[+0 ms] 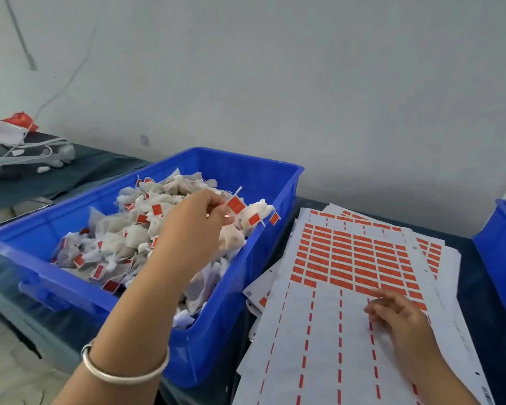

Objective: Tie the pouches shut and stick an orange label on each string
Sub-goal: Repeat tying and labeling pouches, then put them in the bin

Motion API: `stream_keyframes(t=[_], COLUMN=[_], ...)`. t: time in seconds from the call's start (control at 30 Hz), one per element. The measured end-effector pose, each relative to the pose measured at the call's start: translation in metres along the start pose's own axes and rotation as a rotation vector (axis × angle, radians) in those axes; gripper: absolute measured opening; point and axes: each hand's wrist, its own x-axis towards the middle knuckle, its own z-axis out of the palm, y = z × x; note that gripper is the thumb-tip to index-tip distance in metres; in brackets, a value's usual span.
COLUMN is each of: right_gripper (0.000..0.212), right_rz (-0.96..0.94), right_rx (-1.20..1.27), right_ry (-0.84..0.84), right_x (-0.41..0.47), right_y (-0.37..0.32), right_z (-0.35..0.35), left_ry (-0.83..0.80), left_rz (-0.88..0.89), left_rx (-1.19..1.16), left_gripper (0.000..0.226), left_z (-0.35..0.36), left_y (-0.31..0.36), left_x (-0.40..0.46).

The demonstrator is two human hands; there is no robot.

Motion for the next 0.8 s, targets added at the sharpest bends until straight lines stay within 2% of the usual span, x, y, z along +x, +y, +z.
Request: stream_keyframes(t=[0.07, 0.13, 0.23, 0.3, 0.37, 0.43, 0.5, 0.67, 0.73, 0.8], right_gripper=[0.022, 0.023, 0.021, 0.019, 0.017, 0.021, 0.026, 0.021, 0.016, 0.021], right_rz=[0.003, 0.008, 0.02, 0.026, 0.003, -0.047, -0.111, -0.249, -0.252, -0.215], right_rx=[0.008, 0.01, -0.075, -0.206, -0.439, -0.659, -0.718, -0.603, -0.574, -0.614], right_ry=[-0.006, 0.006, -0.003, -0.059, -0.151, -0.229, -0.271, -0.086, 0.045, 0.194], right_x=[-0.003, -0.003, -0.005, -0.008, -0.011, -0.016, -0.025, -0.074, -0.092, -0.101], right_y=[-0.004, -0.007, -0.006, -0.007, -0.011, -0.025, -0.043, -0.087, -0.104, -0.112], right_z=[0.0, 0.0, 0.003, 0.01, 0.017, 0.018, 0.009, -0.068, -0.112, -0.158], left_ry=[-0.061, -0.087, -0.077, -0.087, -0.117, -0.22, -0.368, -0.73, -0.823, -0.854], left_rz=[-0.015, -0.015, 0.007, 0.048, 0.11, 0.153, 0.206, 0.344, 0.369, 0.374], left_rx=[0.084, 0.138, 0.139, 0.09, 0.016, -0.06, -0.054, 0.162, 0.218, 0.237], left_gripper=[0.013, 0.033, 0.04, 0.035, 0.028, 0.026, 0.024, 0.029, 0.026, 0.024], left_z=[0.005, 0.007, 0.007, 0.008, 0.014, 0.025, 0.044, 0.1, 0.122, 0.146], left_y=[-0.006, -0.009, -0.004, 0.003, 0.012, 0.023, 0.035, 0.054, 0.059, 0.061], left_x=[0.0, -0.001, -0.008, -0.017, -0.031, -0.045, -0.058, -0.077, -0.082, -0.087])
